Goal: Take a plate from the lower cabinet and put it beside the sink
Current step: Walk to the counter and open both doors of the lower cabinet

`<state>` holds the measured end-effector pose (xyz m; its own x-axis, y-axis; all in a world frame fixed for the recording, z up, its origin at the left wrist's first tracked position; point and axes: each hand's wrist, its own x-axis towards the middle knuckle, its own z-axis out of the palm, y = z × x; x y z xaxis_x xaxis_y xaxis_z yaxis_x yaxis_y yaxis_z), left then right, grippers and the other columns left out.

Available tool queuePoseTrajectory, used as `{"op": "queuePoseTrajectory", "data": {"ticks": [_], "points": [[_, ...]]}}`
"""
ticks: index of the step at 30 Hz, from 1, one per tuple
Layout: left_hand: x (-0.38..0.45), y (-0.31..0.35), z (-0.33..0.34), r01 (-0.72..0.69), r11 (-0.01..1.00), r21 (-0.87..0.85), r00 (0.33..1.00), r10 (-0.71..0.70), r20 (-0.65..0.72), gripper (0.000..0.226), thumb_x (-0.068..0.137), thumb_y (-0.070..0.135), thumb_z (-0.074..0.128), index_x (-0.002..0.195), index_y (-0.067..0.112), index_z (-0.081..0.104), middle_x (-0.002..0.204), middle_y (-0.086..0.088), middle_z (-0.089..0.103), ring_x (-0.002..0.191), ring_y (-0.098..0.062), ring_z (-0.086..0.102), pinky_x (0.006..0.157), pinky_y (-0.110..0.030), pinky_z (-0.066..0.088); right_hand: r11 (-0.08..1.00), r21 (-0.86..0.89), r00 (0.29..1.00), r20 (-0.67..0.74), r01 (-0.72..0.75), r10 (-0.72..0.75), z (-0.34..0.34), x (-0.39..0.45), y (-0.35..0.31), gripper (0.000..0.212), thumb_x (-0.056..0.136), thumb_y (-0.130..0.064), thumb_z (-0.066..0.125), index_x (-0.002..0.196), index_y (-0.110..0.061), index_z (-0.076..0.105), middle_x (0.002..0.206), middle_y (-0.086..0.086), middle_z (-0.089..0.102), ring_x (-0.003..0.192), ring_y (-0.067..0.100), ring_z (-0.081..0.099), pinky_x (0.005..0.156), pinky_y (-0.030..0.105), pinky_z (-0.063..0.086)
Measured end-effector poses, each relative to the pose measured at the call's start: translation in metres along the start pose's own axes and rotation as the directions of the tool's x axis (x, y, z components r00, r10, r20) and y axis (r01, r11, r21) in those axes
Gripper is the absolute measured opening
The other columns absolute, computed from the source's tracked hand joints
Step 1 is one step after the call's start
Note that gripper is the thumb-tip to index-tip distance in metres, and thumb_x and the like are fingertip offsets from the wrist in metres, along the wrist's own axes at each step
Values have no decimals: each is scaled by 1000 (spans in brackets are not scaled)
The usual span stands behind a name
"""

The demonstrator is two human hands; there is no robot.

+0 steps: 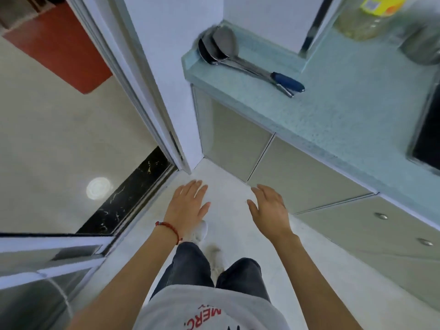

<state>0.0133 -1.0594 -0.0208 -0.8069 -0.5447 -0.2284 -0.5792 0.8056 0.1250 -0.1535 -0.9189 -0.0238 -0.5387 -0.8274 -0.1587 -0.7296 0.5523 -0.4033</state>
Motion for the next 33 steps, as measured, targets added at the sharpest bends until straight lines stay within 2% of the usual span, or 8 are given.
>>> {"op": "queuePoseTrajectory", "data": {"ticks": [3, 7, 12, 17, 21, 27, 31, 33], "points": [[34, 1, -4, -130, 991, -24, 991, 130, 5, 50, 89, 37, 35, 124, 5, 51, 129, -17, 56, 121, -31, 52, 99, -47, 41, 996, -10, 995, -62, -83, 83, -7, 7, 4, 33, 84, -16, 61, 113, 0, 58, 118, 24, 62, 108, 42, 58, 94, 52, 45], [71, -6, -9, -281, 959, 33, 960, 281, 24, 50, 84, 37, 33, 112, 6, 60, 115, -15, 66, 107, -29, 63, 85, -46, 51, 973, -19, 967, -118, -229, 225, -9, 16, 2, 35, 83, -22, 54, 111, -2, 59, 113, 21, 65, 103, 39, 62, 89, 49, 49], [112, -23, -12, -396, 917, 45, 918, 397, -18, 39, 78, 30, 64, 109, 6, 61, 110, -13, 68, 103, -28, 64, 84, -44, 52, 931, -13, 917, -178, -365, 357, -4, 31, -9, 35, 80, -24, 54, 106, -2, 62, 109, 19, 67, 99, 37, 64, 86, 48, 51], [145, -24, -12, -432, 898, -83, 899, 436, 34, 57, 85, 40, 26, 119, 4, 54, 123, -18, 60, 115, -32, 56, 95, -45, 44, 860, 197, 845, -180, -470, 503, 1, 48, -14, 45, 89, -30, 41, 123, -3, 51, 130, 18, 55, 123, 35, 47, 104, 45, 36], [170, -12, -6, -387, 895, -222, 912, 407, 51, 74, 80, 51, 10, 133, 7, 38, 142, -15, 41, 134, -28, 34, 110, -40, 26, 697, 470, 741, -124, -541, 659, -3, 70, -7, 40, 94, -28, 45, 129, -11, 46, 136, 9, 50, 126, 28, 43, 103, 41, 37], [211, 10, 12, -240, 865, -441, 956, 288, 45, 68, 83, 51, 21, 132, 7, 40, 140, -14, 44, 131, -29, 37, 107, -40, 29, 440, 764, 647, -37, -473, 761, 5, 113, 13, 36, 93, -27, 47, 127, -18, 48, 130, 3, 55, 121, 16, 48, 96, 26, 38], [235, 31, 19, -13, 683, -731, 980, 154, 126, 43, 93, 26, 45, 132, 8, 41, 139, -9, 46, 128, -21, 40, 105, -27, 29, 198, 927, 590, 30, -318, 807, 11, 141, 28, 32, 92, -20, 50, 123, -19, 50, 114, -3, 60, 107, 11, 55, 85, 10, 42], [247, 41, 18, 142, 519, -843, 972, 88, 218, 37, 92, 19, 46, 128, 9, 46, 132, -8, 52, 118, -14, 48, 100, -21, 33, 66, 971, 564, 77, -229, 822, 14, 152, 37, 31, 91, -15, 50, 123, -16, 51, 114, 1, 62, 107, 13, 57, 92, 16, 44]]}}
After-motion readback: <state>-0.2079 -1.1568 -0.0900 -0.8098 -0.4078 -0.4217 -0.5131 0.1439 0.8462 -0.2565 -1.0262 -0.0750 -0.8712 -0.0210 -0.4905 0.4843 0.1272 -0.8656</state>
